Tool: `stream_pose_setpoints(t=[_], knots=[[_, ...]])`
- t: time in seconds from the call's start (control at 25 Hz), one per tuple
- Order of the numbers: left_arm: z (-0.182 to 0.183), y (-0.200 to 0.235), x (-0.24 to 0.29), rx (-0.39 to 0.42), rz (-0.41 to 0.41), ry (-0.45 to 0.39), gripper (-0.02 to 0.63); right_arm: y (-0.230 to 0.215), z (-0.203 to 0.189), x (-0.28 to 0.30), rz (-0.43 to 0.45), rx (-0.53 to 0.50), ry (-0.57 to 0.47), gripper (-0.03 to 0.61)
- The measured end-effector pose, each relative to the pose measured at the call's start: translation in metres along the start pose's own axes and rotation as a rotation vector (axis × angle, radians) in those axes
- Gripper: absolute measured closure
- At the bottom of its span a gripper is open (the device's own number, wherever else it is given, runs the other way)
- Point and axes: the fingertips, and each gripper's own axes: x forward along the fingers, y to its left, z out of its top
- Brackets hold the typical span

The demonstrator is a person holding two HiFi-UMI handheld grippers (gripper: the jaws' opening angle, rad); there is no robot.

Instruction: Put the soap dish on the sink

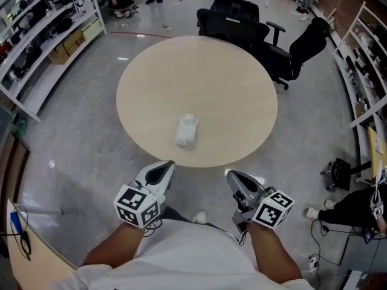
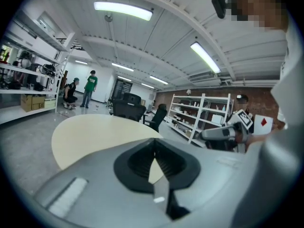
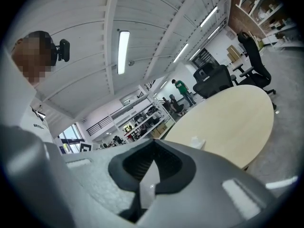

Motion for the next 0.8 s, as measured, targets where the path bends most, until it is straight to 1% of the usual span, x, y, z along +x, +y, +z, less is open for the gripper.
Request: stream_pose_setpoints(t=[0.08,0.24,0.44,0.8], knots=[[-0.001,0.002,0.000,0.006,-0.001,0.005,0.606,-0.001,0.001,0.000,-0.007,-0.002,-0.009,0.578],[-0.001,0.007,0.001,0.031,-0.029,0.028,0.606,0.000,-0.002,0.003,-0.036,0.010,-0.037,0.578],[0.010,0.023,0.000,0.075,-0.063,0.045,0.606,0.000,-0.010,0.019,-0.090,0.032,-0.062,0.578],[0.021,0.051,-0.004,0.092,-0.099,0.050,0.606,0.012,-0.011,0.048,-0.120,0.028,-0.089,0.578]])
